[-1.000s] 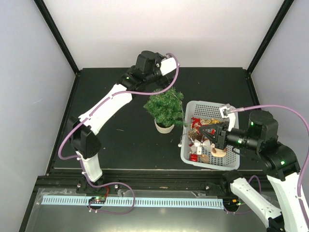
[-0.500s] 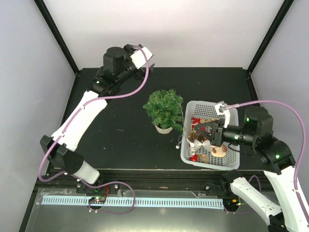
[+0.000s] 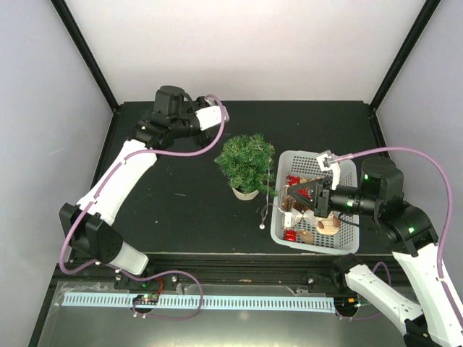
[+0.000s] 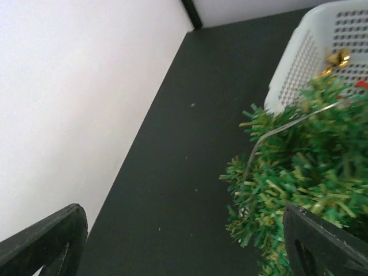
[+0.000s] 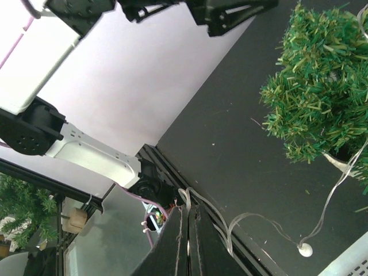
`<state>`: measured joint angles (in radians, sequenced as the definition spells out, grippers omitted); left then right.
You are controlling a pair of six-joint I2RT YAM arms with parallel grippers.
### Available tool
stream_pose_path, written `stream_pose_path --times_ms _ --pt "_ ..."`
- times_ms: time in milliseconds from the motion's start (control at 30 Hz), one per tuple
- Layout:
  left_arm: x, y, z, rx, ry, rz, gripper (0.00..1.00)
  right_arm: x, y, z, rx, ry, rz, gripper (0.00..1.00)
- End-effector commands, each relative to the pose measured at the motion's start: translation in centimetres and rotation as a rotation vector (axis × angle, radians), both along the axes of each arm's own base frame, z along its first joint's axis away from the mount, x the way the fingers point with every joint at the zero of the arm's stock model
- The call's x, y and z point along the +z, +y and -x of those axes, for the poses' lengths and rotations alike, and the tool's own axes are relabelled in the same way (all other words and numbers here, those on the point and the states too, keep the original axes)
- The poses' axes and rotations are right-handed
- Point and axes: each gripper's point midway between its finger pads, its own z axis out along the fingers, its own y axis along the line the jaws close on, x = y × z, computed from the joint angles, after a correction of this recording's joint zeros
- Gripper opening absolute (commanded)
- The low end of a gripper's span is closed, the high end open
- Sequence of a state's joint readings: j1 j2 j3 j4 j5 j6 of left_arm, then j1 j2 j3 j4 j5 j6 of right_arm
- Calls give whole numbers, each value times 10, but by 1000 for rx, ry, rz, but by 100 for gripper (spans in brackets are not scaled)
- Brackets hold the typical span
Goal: Decorate the small christmas tree
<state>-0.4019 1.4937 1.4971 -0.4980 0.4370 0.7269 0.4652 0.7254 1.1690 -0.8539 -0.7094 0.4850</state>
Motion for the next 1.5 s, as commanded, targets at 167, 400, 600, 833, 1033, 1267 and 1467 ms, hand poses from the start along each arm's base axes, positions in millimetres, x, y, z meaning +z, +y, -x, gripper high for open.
stream_pose_path --times_ms 167,400,600,833,1033,1267,1467 --pt "22 -29 27 -309 -64 -116 83 -9 0 -1 -14 13 10 1" --pt "-4 -6 -43 37 -100 -173 82 -11 0 -3 -18 15 13 1" --pt "-68 19 -82 259 46 -235 80 -13 3 -5 -9 21 4 1" --pt "-109 17 -65 253 185 -224 78 -16 4 -5 -3 26 7 1" --pt "-127 16 -32 198 250 -204 78 -17 4 -4 0 24 13 1" --pt "-135 2 8 82 340 -152 78 -18 5 -5 4 27 22 1" --pt "-136 -10 42 3 389 -119 78 -17 6 -8 4 25 23 1"
